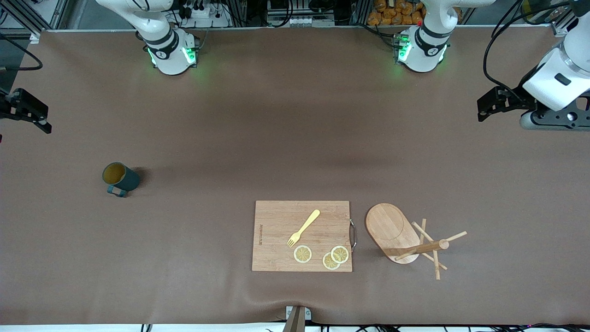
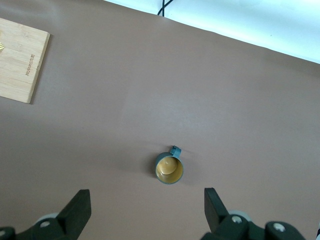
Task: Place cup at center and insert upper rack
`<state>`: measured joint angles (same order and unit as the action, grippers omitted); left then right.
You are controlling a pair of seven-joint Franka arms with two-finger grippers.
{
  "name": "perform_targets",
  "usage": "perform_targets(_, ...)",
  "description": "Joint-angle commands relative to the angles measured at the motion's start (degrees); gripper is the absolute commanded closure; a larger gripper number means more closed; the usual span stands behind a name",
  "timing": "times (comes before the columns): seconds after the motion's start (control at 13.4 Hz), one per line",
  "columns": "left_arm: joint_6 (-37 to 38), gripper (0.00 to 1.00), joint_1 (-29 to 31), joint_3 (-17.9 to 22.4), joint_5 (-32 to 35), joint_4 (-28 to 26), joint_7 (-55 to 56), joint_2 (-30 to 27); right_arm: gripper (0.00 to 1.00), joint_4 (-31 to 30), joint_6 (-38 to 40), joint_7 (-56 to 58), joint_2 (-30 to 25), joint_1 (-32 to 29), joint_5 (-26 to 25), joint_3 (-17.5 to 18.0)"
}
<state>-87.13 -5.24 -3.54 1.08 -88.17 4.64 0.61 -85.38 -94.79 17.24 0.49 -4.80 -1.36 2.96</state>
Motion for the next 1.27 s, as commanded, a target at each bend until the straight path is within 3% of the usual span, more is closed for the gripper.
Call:
perform_targets(0.0, -0.41, 0.0, 0.32, -0.42, -0.55, 0.19, -0.33, -0.25, 0.0, 1.53, 0.48, -0.62, 0.83, -0.29, -1.27, 0.21)
perform_targets(0.52, -0.67, 0.0, 0.41, -0.42, -0.46, 0.45, -0.86, 0.19, 0.0, 1.27, 1.01, -8.18, 1.01, 0.06, -1.1, 0.21)
perform_targets(0.82, -1.19, 0.0, 0.06, -0.42, -0.46, 0.45, -0.86, 0.27, 0.0, 1.36, 0.83, -8.0, 8.9, -0.03, -1.45, 0.12)
perform_targets(1.2, -2.52, 0.0, -0.21, -0.51, -0.55, 1.24, -0.07, 0.36, 0.0, -0.57, 1.89, -7.74, 13.39, -1.52, -1.45, 0.12)
